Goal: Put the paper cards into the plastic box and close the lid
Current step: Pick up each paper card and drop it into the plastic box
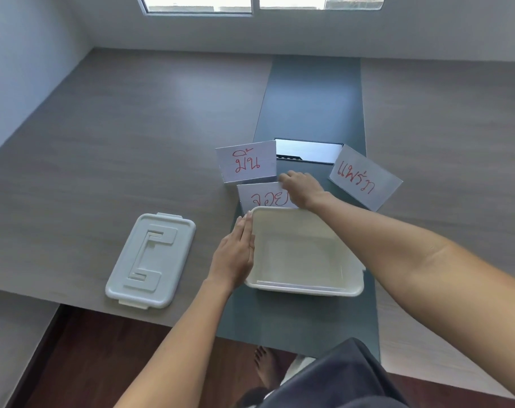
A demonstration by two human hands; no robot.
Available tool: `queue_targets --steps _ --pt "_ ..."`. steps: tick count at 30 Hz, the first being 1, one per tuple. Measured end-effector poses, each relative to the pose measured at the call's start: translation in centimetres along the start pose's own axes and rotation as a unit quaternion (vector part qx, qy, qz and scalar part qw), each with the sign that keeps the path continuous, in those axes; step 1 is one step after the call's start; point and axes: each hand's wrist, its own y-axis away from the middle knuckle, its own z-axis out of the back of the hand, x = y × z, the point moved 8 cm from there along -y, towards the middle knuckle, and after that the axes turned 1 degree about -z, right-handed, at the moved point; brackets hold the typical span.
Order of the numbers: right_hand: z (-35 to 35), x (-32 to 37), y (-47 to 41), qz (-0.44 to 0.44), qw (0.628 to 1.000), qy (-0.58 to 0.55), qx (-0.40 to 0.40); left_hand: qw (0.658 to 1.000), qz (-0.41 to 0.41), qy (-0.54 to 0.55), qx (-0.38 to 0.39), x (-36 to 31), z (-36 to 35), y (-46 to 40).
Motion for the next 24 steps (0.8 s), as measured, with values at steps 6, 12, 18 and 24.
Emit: queue_targets --steps 6,12,18,24 --pt "1.5 -1.5 1.9 -0.024 0.999 -0.036 -0.032 1.000 0.000 -0.006 0.010 -0.1 0.2 0.2" --pt "6.9 -3.4 4.4 -0.056 0.984 -0.133 -0.105 1.000 0.000 0.003 0.007 -0.6 0.4 0.8" --pt "12.8 -3.4 9.2 -0.045 0.958 -0.209 -0.189 1.000 -0.009 0.002 0.012 -0.8 0.7 0.8" --pt "13.5 -3.3 13.1 -0.034 0.946 -0.285 -0.151 1.000 -0.004 -0.002 0.024 -0.5 0.3 0.8"
